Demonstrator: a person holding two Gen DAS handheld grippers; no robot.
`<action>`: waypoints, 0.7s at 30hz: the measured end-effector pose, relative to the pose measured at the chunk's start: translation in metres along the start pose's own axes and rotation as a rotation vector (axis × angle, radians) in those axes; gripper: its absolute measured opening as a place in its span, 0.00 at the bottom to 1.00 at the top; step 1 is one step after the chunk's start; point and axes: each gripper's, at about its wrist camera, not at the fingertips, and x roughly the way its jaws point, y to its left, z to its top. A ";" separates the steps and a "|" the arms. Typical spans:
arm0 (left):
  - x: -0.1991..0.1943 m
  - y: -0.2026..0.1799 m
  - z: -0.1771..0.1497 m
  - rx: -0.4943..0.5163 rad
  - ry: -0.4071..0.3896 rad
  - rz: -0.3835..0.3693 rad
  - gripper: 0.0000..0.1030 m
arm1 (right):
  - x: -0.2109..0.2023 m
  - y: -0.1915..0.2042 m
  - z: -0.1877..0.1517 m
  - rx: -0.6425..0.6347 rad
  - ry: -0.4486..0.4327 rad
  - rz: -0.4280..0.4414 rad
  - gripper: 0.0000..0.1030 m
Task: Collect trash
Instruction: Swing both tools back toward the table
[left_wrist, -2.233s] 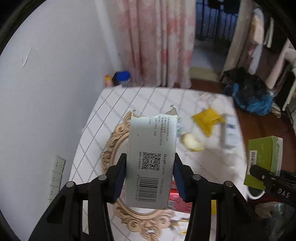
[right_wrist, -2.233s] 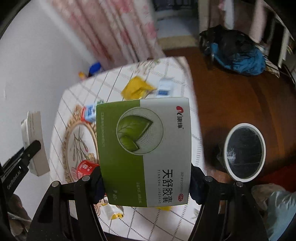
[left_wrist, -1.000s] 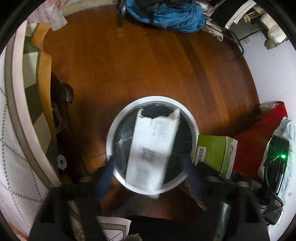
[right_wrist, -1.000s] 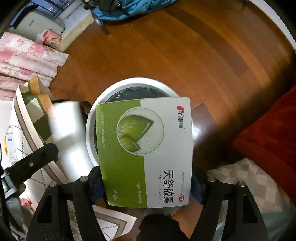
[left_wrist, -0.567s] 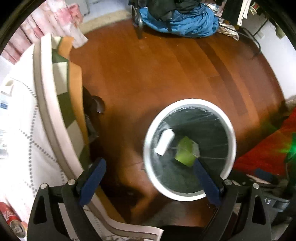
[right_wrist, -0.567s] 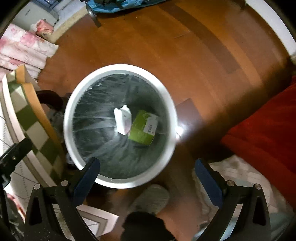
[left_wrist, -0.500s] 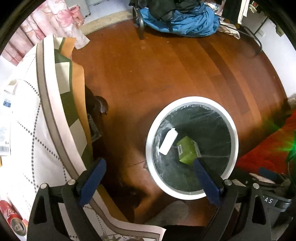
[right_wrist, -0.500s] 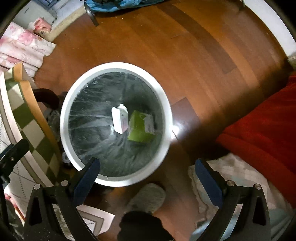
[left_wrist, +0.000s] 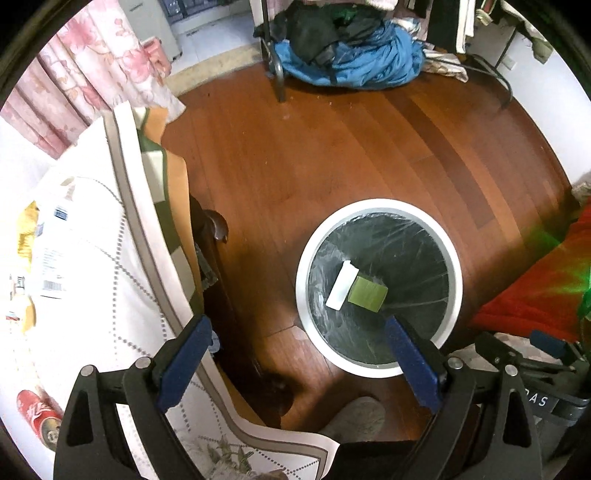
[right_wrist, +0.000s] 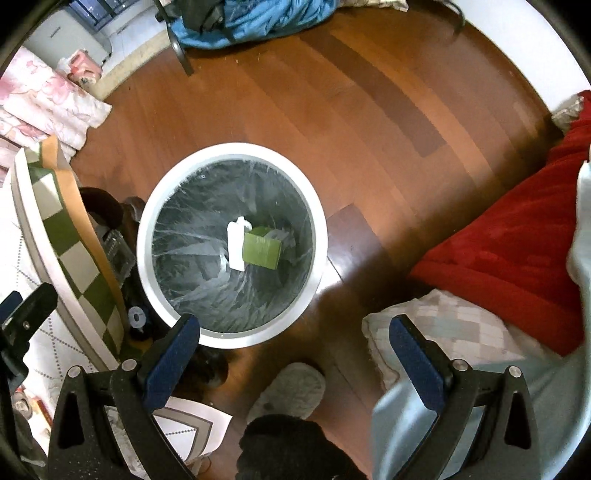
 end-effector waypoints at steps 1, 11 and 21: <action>-0.005 0.000 -0.001 0.002 -0.008 0.000 0.94 | -0.009 0.001 -0.002 0.001 -0.011 0.000 1.00; -0.078 0.009 -0.022 0.010 -0.119 -0.022 0.94 | -0.096 0.002 -0.034 0.021 -0.138 0.006 1.00; -0.177 0.075 -0.055 -0.084 -0.283 -0.055 0.94 | -0.203 0.048 -0.087 -0.009 -0.302 0.137 1.00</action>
